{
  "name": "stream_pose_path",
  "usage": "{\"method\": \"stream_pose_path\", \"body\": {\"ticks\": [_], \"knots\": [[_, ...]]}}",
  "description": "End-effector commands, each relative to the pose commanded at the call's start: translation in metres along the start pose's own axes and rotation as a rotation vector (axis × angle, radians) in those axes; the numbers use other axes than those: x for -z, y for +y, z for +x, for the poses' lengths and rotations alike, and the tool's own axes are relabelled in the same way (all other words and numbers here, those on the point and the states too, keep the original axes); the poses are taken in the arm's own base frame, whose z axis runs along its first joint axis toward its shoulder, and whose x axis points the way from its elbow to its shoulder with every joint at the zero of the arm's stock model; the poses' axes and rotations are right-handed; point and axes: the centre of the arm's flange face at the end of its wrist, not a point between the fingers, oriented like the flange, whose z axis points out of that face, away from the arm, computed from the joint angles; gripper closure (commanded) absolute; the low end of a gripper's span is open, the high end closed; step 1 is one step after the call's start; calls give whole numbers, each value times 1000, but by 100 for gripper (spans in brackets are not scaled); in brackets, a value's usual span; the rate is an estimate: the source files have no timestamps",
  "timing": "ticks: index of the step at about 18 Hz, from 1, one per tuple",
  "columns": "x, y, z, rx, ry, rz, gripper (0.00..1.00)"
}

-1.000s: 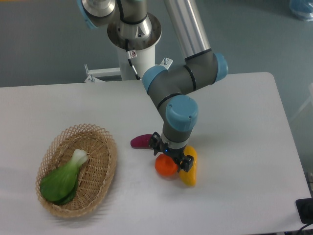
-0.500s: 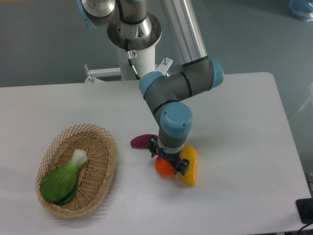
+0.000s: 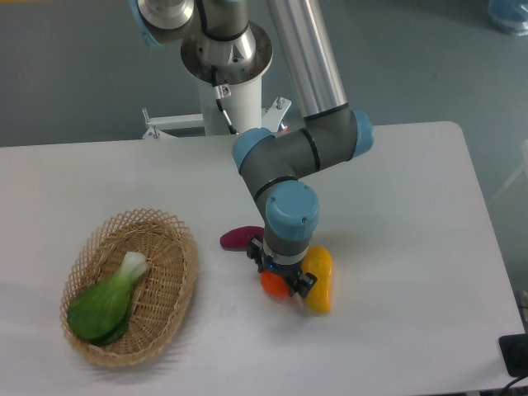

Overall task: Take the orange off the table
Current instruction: 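Close the gripper around the small orange, then lift the orange off the table and carry it away from the mango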

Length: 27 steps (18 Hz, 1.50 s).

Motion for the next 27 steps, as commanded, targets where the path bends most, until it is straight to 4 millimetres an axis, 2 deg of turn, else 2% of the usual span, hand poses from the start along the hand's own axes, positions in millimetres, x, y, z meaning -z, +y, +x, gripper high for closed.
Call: {"method": "stream_pose_path", "body": {"ticks": [4,6,11,15,20,22,27], "knots": [[15,-2,-6,5,-16,10,39],[29,1,-10,10,-36,24,39],[67,16,-39,48,-102,58,39],[82,26,-54,60,-108,53,39],[105,51,-83,46,-96,36,39],[112,71,-100,53,-114,35,39],[126,99,-129,52,-146,38,39]]}}
